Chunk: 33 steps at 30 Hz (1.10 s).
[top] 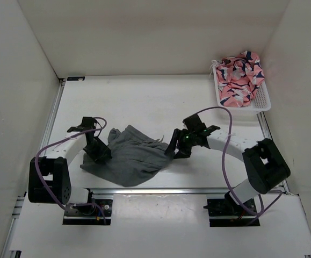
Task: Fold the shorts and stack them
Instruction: Flatten the shorts out
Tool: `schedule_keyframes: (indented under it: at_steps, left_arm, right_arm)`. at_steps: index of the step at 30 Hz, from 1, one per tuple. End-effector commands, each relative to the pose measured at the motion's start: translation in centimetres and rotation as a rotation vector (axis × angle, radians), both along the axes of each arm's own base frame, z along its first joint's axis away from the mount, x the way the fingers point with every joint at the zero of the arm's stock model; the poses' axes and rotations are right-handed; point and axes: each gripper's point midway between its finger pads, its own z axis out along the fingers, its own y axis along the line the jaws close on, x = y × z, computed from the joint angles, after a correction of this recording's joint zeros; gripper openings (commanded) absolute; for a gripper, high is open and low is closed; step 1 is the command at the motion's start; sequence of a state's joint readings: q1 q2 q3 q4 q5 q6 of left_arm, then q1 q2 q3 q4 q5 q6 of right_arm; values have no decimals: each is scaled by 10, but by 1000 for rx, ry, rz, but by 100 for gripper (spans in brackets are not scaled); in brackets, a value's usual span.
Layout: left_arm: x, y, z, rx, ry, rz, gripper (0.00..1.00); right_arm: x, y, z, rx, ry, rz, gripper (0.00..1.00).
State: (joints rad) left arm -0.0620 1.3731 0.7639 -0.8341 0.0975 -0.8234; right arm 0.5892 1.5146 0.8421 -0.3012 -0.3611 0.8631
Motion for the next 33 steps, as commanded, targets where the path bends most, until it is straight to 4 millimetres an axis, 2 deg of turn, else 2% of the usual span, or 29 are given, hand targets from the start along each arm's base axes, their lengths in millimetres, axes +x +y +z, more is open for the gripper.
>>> schedule_keyframes:
  at_steps: [1,2,3,4,5,6,7,9,10,11,12,13,14,16,17,18,20,21,22,23,24,26,27,28,29,30,31,32,33]
  left_arm:
    - [25,-2,12,10,-81,3,40]
    - [25,-2,12,12,-82,-7,23]
    - [29,-2,16,11,-96,-7,15]
    - [33,-1,17,20,-101,-5,10]
    - [36,-1,20,21,-111,-14,10]
    - [40,-1,23,21,-123,-14,10]
    - [44,0,25,29,-128,-12,10]
    - [60,3,41,33,-172,-24,10]
    - [67,2,48,33,-184,-23,10]
    - [88,4,70,34,-241,-23,10]
    - [93,7,81,50,-245,-33,10]
    - [103,10,93,71,-269,-35,10]
    - [130,11,127,81,-345,-27,10]
    - [144,22,159,136,-376,-44,10]
    - [156,26,171,162,-385,-47,10]
    - [176,29,222,186,-506,-47,10]
    - [181,35,258,221,-561,-36,10]
    - [188,37,295,233,-662,-30,10]
    - [187,37,305,233,-683,-27,10]
    - [185,32,312,210,-704,-38,10]
    - [177,30,331,199,-764,-51,10]
    - [169,21,318,155,-763,-78,10]
    - [153,17,324,141,-795,-91,10]
    - [147,10,286,127,-729,-115,10]
    - [139,9,270,116,-706,-123,10]
    - [128,-2,251,81,-677,-156,32]
    - [106,-9,205,59,-581,-173,49]
    - [97,-8,183,52,-533,-160,66]
    - [91,-11,162,46,-490,-160,82]
  right_arm:
    - [14,25,-2,4,-52,31,51]
    - [14,29,0,2,-48,41,24]
    - [22,37,13,9,-94,55,13]
    - [28,39,15,-12,-120,54,4]
    - [32,38,19,-27,-135,57,0]
    - [36,40,22,-32,-141,52,0]
    - [47,48,36,-17,-181,67,0]
    - [65,44,49,-30,-213,40,0]
    - [88,45,70,-5,-275,23,0]
    - [97,42,83,-2,-292,12,0]
    - [112,39,94,-4,-325,-6,0]
    - [142,36,127,17,-406,-44,0]
    - [156,31,145,11,-458,-53,0]
    - [183,14,179,7,-522,-97,0]
    - [200,10,218,33,-606,-127,0]
    - [211,-5,237,41,-645,-152,0]
    - [218,-15,281,80,-761,-160,0]
    - [214,-22,300,90,-813,-166,0]
    - [210,-24,310,93,-850,-158,0]
    - [209,-30,312,66,-872,-166,0]
    - [199,-40,322,37,-922,-164,0]
    - [188,-47,313,-3,-934,-166,0]
    - [175,-56,293,-35,-901,-174,0]
    - [169,-61,279,-73,-883,-189,0]
    - [162,-67,264,-100,-859,-196,0]
    - [144,-73,229,-134,-795,-187,0]
    - [135,-75,212,-147,-765,-191,1]
    - [128,-81,192,-177,-728,-201,22]
    - [118,-94,153,-249,-654,-216,39]
